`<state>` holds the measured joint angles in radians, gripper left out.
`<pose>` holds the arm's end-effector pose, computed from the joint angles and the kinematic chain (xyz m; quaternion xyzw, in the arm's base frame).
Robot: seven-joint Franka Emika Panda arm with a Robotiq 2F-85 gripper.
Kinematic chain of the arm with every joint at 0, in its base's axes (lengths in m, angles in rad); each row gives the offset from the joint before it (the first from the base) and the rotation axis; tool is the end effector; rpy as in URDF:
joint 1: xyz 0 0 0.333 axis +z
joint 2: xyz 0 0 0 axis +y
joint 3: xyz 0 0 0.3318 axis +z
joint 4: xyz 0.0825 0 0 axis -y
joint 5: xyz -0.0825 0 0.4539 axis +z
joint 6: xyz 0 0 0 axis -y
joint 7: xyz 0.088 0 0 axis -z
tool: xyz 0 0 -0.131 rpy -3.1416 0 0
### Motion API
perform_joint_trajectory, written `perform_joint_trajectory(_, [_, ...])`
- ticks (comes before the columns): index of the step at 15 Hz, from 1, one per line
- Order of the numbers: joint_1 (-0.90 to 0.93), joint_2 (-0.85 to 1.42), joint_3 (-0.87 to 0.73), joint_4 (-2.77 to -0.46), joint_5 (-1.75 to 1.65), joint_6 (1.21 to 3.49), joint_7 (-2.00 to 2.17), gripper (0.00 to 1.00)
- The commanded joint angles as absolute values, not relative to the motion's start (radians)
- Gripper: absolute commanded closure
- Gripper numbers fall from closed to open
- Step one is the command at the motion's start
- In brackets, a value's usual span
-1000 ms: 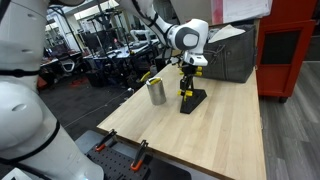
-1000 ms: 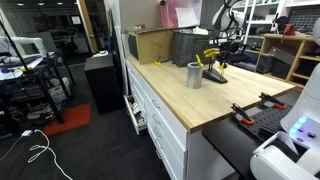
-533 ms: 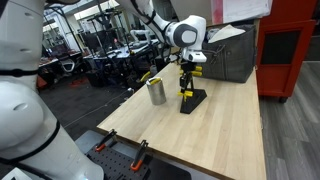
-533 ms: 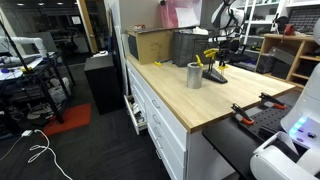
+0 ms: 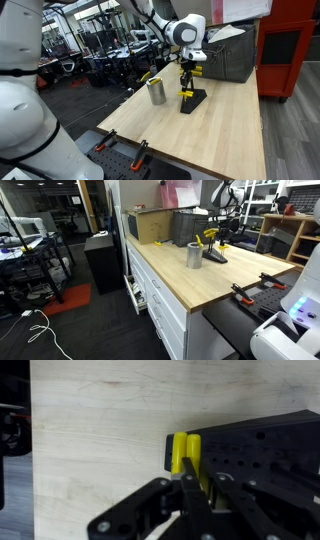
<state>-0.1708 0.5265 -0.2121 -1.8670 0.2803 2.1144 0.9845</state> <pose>0.6183 -0.2291 0.1589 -0.7140 0.6860 0.1393 0.0142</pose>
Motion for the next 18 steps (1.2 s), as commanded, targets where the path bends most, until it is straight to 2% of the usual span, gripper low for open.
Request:
perform_joint_trajectory(1, [-0.165,0.465,-0.221,-1.907,0.267,2.136,0.97,0.97])
perform_joint_trajectory(18, [-0.134,0.22,-0.182,-1.984,0.204,2.115,0.78,0.97])
